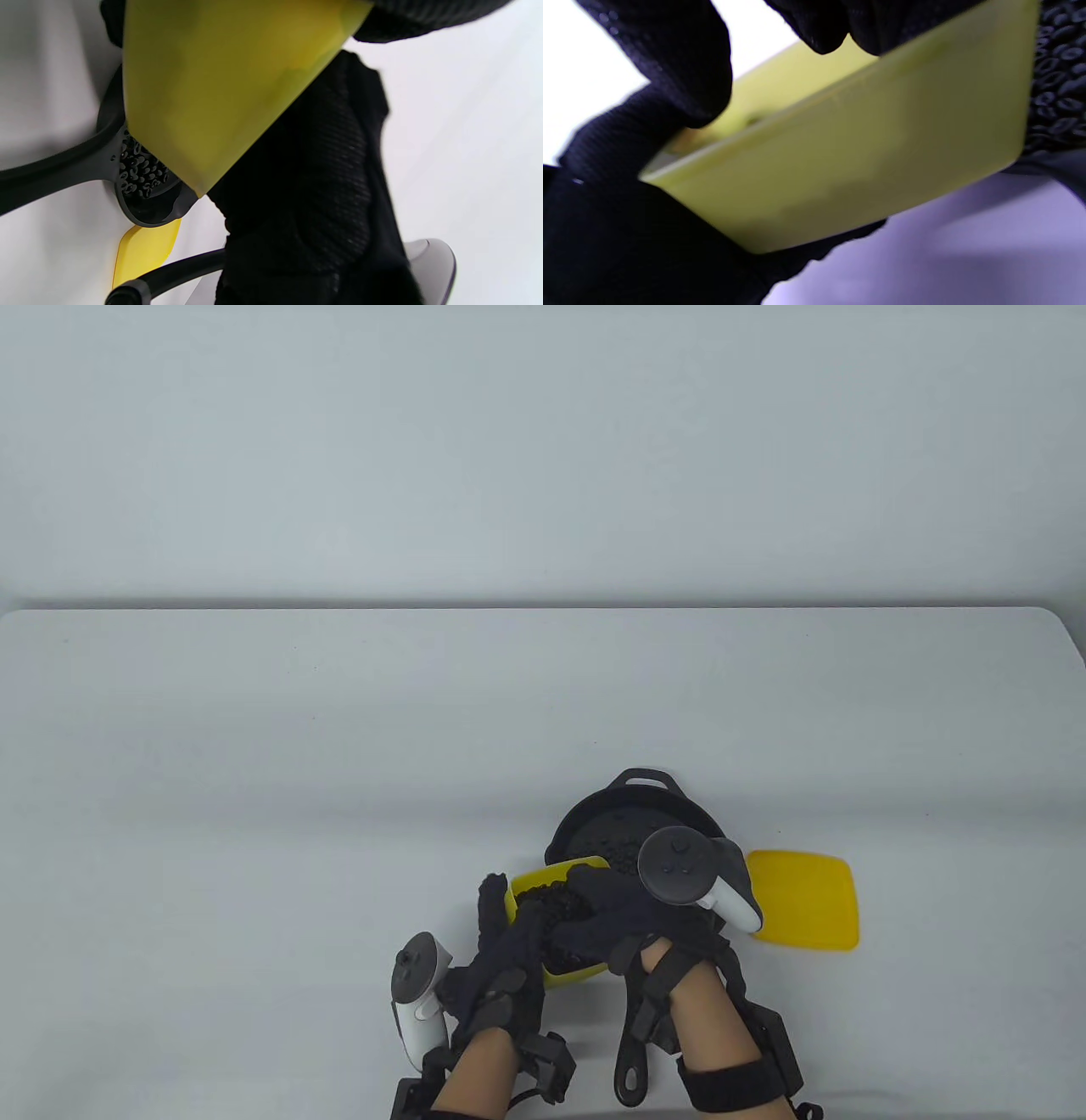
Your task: Sprinkle coffee beans onto the frying pan
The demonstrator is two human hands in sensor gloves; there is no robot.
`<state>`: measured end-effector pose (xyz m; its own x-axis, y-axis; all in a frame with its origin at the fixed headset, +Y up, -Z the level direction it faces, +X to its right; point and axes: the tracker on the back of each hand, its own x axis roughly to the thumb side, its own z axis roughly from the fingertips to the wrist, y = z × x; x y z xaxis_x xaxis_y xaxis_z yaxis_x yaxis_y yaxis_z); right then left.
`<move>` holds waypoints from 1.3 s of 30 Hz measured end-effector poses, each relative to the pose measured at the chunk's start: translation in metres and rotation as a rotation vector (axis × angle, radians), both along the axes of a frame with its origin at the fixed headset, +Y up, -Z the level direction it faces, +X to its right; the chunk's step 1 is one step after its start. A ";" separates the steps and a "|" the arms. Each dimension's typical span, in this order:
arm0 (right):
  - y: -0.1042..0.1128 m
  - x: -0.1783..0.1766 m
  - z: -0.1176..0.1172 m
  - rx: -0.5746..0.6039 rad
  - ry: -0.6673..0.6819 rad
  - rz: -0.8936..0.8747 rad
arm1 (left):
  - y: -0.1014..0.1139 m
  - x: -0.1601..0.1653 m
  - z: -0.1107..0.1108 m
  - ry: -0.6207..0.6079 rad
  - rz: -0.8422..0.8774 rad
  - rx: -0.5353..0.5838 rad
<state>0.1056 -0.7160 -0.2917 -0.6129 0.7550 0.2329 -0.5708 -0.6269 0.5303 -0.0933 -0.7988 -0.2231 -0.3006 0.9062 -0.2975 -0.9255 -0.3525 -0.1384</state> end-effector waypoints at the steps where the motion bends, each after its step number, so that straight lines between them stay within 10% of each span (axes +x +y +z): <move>1: -0.003 -0.001 -0.002 -0.011 0.030 0.011 | 0.002 0.001 0.000 0.000 0.009 0.007; 10: -0.007 -0.036 0.002 -0.021 0.137 0.023 | 0.007 0.004 0.003 -0.034 0.014 0.026; 39: -0.022 0.071 -0.022 -0.141 -0.499 -0.613 | -0.008 -0.016 -0.003 0.094 0.119 -0.051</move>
